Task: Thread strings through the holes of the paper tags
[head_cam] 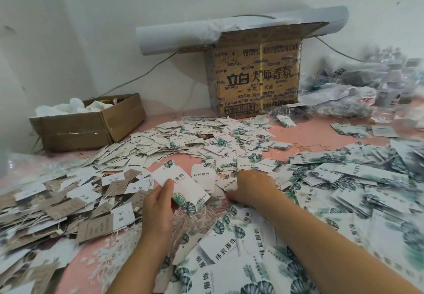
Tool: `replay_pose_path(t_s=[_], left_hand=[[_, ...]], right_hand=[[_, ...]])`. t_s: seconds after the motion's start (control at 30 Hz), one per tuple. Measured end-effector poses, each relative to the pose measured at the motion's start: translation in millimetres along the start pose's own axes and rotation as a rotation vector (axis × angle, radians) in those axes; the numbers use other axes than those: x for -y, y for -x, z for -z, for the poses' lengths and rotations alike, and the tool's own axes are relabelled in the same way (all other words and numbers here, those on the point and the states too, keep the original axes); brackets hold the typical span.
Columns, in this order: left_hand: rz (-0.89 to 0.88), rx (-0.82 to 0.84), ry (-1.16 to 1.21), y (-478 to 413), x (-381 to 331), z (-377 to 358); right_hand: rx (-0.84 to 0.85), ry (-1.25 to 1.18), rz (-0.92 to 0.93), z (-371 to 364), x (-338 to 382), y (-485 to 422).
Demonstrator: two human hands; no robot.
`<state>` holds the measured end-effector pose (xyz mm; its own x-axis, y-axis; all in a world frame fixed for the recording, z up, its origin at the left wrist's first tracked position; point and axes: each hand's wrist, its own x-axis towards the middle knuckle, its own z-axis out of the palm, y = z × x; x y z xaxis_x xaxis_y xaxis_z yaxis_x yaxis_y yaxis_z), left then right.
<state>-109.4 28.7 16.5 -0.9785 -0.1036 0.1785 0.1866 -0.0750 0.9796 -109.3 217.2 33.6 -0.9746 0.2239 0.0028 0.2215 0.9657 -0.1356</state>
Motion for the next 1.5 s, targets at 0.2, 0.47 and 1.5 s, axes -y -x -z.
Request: replay_pose_path(t_s=[0.2,0.47,1.5], left_hand=[[-0.051,0.017,-0.040,-1,2,1],[-0.078,0.030,-0.047,1,3,1],[-0.101,0.096,-0.146,6,0,0]], right_hand=[[-0.033,-0.004,-0.008,-2,0,-2],[-0.078,-0.004,-0.034,-3,1,-3],[-0.115,-0.522,0.318,41,25,20]])
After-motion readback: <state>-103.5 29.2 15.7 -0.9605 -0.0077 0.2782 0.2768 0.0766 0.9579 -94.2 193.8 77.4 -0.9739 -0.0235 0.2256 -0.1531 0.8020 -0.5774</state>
